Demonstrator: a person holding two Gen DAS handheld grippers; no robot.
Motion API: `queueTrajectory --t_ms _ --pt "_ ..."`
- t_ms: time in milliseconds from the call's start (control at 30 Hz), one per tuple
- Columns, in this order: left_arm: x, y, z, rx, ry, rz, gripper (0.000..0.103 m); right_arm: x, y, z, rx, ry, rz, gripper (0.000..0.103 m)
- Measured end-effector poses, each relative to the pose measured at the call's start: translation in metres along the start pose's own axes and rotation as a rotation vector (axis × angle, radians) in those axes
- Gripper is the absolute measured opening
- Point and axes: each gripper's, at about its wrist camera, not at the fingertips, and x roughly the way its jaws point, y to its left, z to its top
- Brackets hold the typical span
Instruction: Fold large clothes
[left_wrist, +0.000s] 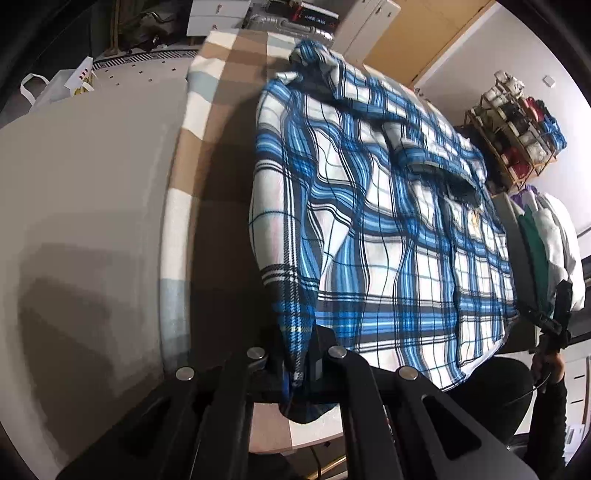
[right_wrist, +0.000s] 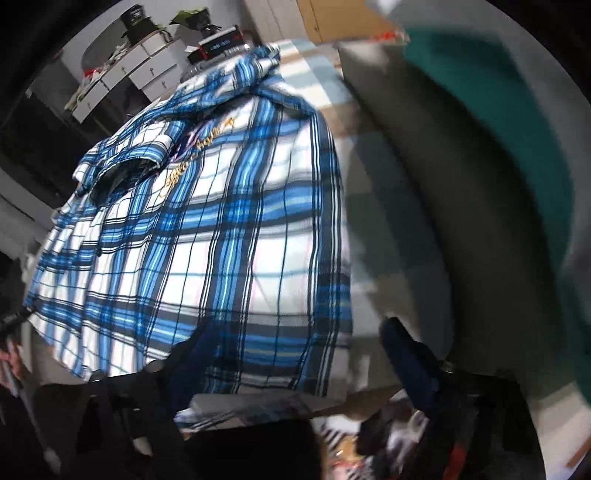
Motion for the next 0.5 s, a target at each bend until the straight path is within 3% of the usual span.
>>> queueTrajectory --t_ms 67,133,200,233,267,367,400,500 --pt "0.006 -0.002 0.0 -0.003 0.018 0.006 0.0 -0.003 -0.003 -0.001 0.014 0.009 0.04 0.075" --pt "0.01 -0.003 0.001 -0.006 0.031 0.005 0.0 -0.004 -0.006 -0.002 0.023 0.025 0.091 0.053" --pt "0.011 -0.003 -0.001 -0.007 0.034 0.008 0.0 -0.003 -0.006 -0.003 0.03 0.034 0.099 0.019" --pt "0.01 -0.004 -0.003 -0.001 0.025 0.006 0.0 -0.004 -0.006 -0.004 0.033 0.029 0.114 0.008" --pt "0.009 -0.005 -0.004 0.009 0.01 -0.001 0.0 -0.008 -0.005 -0.005 0.048 -0.007 0.135 0.003" --pt "0.01 -0.005 -0.004 -0.006 0.001 -0.014 0.0 -0.036 -0.004 -0.005 0.051 -0.194 0.23 0.003" --pt "0.011 -0.003 -0.003 -0.017 0.01 -0.013 0.0 -0.038 -0.002 -0.005 0.044 -0.198 0.233 0.003" --pt "0.015 -0.001 -0.003 -0.016 0.04 -0.027 0.002 -0.019 -0.001 -0.007 0.042 -0.09 0.239 0.005"
